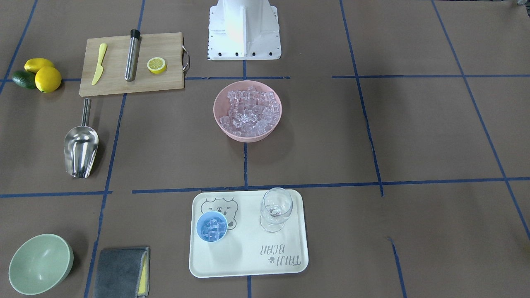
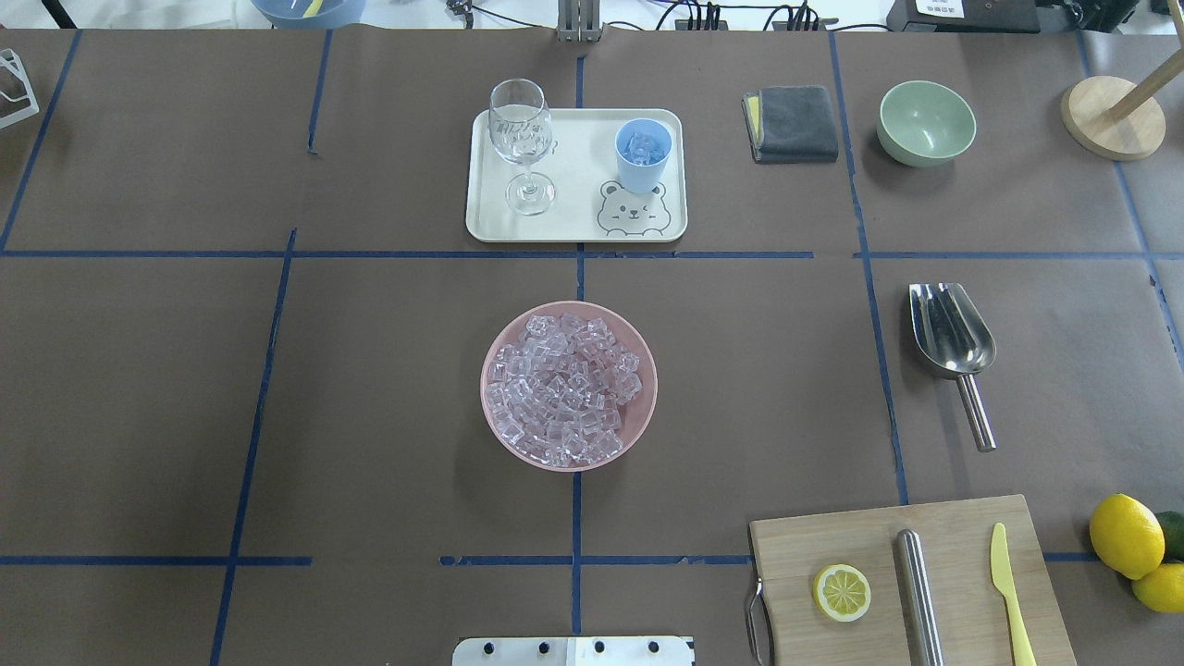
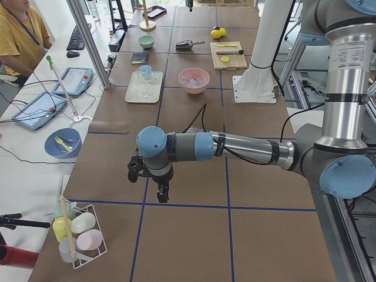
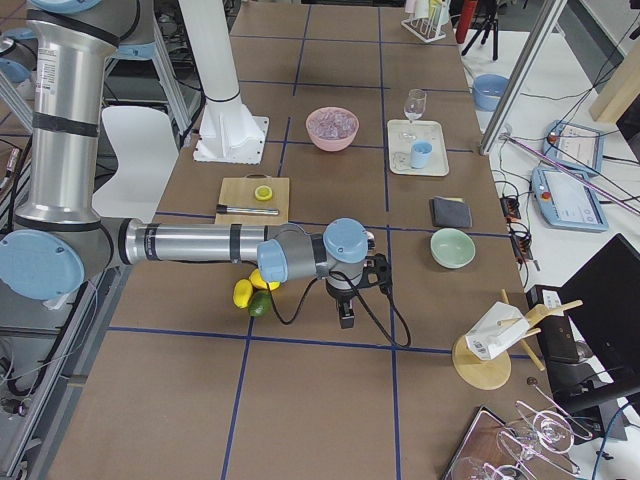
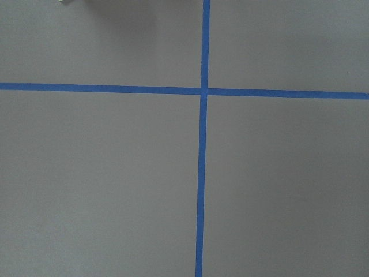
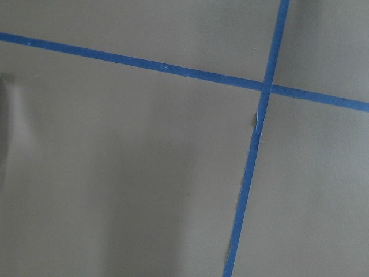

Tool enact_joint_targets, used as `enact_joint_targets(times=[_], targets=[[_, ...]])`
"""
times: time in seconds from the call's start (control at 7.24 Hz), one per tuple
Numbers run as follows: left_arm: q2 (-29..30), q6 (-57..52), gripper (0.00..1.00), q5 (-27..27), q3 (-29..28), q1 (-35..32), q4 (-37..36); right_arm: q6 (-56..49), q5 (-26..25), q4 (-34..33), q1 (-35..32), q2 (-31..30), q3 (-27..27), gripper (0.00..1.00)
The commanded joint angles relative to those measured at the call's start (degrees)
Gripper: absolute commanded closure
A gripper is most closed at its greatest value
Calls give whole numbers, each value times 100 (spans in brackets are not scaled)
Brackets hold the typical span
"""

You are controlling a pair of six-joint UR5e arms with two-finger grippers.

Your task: Put ice in cup with scoop

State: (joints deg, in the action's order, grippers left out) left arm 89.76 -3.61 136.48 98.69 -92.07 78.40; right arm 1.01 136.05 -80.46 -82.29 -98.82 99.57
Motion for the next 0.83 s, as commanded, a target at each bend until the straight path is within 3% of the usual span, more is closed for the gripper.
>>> enact_joint_targets(times=[0.0,0.69], targets=[[-11,9,0,10,27,-4,158,-4,-17,4,37,64,9,0],[15,26,0,10,27,22,141,5,-17,4,37,38,-26,0]])
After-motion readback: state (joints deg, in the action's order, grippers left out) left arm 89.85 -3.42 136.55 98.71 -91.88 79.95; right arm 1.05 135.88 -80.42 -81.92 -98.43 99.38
